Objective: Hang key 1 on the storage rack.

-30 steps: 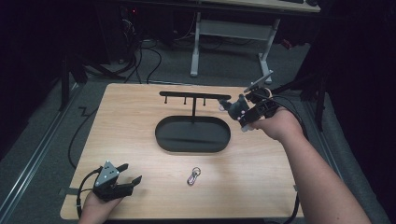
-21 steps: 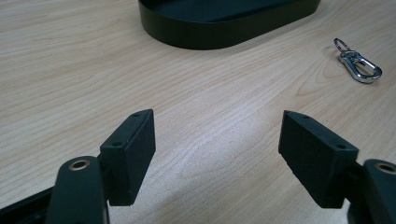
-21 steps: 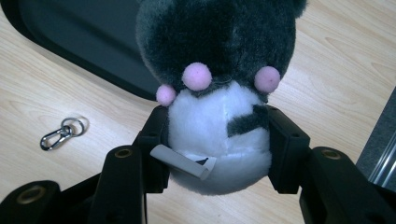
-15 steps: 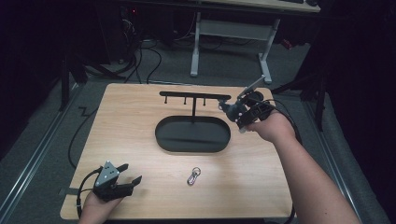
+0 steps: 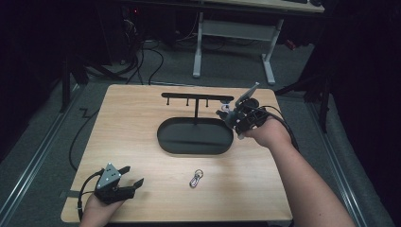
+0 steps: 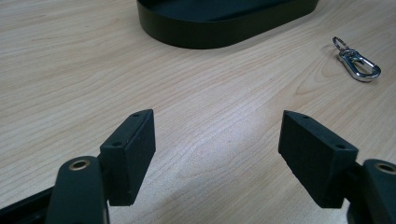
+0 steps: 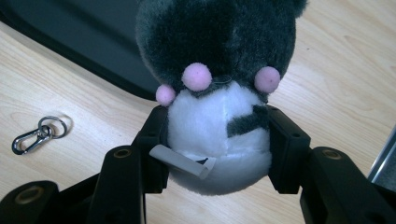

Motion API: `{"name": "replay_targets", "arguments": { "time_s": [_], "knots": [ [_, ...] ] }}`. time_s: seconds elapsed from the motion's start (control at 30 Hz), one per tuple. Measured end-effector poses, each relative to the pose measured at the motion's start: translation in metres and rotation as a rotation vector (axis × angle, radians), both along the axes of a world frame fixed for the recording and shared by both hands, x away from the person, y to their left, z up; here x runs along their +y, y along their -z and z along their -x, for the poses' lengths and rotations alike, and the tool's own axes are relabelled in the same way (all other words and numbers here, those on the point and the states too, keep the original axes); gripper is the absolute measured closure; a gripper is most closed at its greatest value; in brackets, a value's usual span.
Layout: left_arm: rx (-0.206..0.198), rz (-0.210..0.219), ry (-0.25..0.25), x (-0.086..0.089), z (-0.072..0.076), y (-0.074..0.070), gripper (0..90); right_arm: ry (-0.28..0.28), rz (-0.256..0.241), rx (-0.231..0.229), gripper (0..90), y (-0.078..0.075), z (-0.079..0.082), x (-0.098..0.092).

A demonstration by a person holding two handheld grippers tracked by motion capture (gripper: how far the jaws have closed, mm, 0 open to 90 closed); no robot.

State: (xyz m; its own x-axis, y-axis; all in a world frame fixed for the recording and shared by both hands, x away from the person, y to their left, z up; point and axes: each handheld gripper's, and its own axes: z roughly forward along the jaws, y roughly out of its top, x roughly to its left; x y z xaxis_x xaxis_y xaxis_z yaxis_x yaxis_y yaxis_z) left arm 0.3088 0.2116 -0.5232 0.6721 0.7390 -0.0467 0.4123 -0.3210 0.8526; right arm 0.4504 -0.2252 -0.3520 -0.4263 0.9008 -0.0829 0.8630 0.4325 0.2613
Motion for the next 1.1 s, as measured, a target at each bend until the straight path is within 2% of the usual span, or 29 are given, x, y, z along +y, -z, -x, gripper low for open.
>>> {"name": "replay_targets", "arguments": {
  "time_s": [0.47,0.73,1.1],
  "knots": [
    [0.002,0.000,0.005,0.000,0.000,0.000,28.1,-0.011,-0.018,0.015,50.0,0.014,-0.007,0.009],
    [0.003,-0.004,0.010,-0.001,0.000,0.000,28.1,0.020,-0.046,0.008,48.1,0.025,-0.013,0.013],
    [0.002,-0.006,0.009,0.000,0.000,0.001,28.1,0.023,-0.062,0.016,46.8,0.037,-0.020,0.014]
  ]
}}
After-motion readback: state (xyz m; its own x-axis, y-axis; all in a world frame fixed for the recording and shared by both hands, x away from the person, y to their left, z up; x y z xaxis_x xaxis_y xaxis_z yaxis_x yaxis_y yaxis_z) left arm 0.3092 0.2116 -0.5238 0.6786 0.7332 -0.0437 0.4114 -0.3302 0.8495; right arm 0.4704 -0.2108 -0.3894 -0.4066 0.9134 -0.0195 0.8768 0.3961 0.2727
